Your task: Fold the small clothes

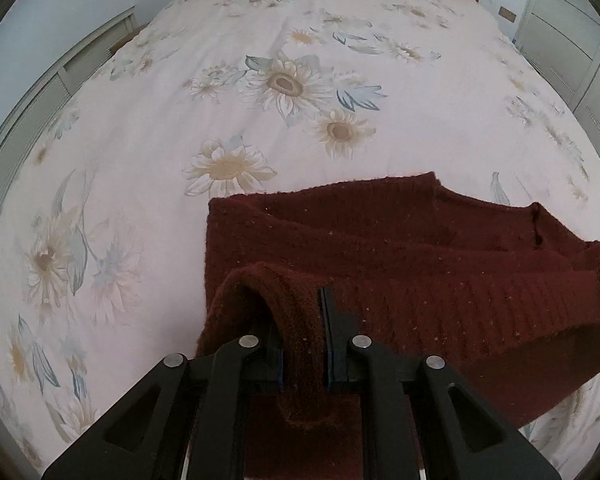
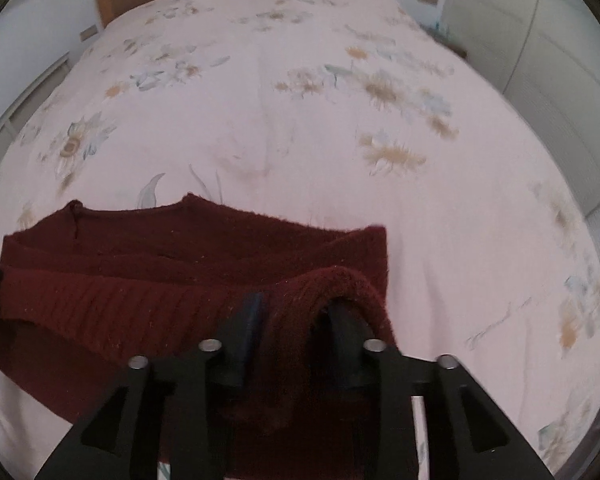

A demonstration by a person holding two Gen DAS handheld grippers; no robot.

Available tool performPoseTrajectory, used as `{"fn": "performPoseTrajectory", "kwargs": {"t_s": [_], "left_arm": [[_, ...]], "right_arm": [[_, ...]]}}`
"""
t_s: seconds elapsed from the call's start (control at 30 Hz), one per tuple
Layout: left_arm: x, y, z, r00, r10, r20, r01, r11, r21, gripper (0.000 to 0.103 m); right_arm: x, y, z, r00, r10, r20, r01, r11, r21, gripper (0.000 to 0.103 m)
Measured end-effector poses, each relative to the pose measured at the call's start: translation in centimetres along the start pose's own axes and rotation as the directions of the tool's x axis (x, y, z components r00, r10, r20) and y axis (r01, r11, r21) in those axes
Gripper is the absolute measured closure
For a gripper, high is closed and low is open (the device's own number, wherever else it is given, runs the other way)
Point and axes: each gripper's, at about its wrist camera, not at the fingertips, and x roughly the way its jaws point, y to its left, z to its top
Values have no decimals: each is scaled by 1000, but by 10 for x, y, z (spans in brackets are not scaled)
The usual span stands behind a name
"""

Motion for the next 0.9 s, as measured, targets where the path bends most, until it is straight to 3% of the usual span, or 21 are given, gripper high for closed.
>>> {"fn": "performPoseTrajectory", "kwargs": {"t_s": [0.1,0.17,0.3,0.37,0.43,0.67,0.87,0.9], "left_arm": [[-10,-1,0,1000,3,11,-3,1000,0,76],[-23,-5,0,999,8,36,-9,1000,13,51],[-53,-17,-3,995,-29,99,23,998,58,31],[-61,-23,-6,991,-68,111,60,996,70,13],[-67,-31,-13,986,-96,133,85,993,85,2],[-48,-72,-59,989,-93,115,70,980,188,1],[-5,-73,-88,998,-52,25,47,982,186,1],[1,-69,-91,999,-33,17,29,982,184,1]], "right_arm": [[-19,4,-1,998,0,63,1,1000,-12,25],[-31,9,-3,996,11,90,-8,1000,-27,24],[-48,28,-8,992,50,119,-42,996,-75,18],[-52,41,-15,989,76,127,-64,994,-93,14],[-50,55,-24,987,101,122,-87,990,-113,13],[-16,86,-72,995,77,60,-65,982,-175,13],[6,59,-93,999,13,50,-5,989,-148,12],[7,50,-93,999,6,51,0,992,-128,4]]}}
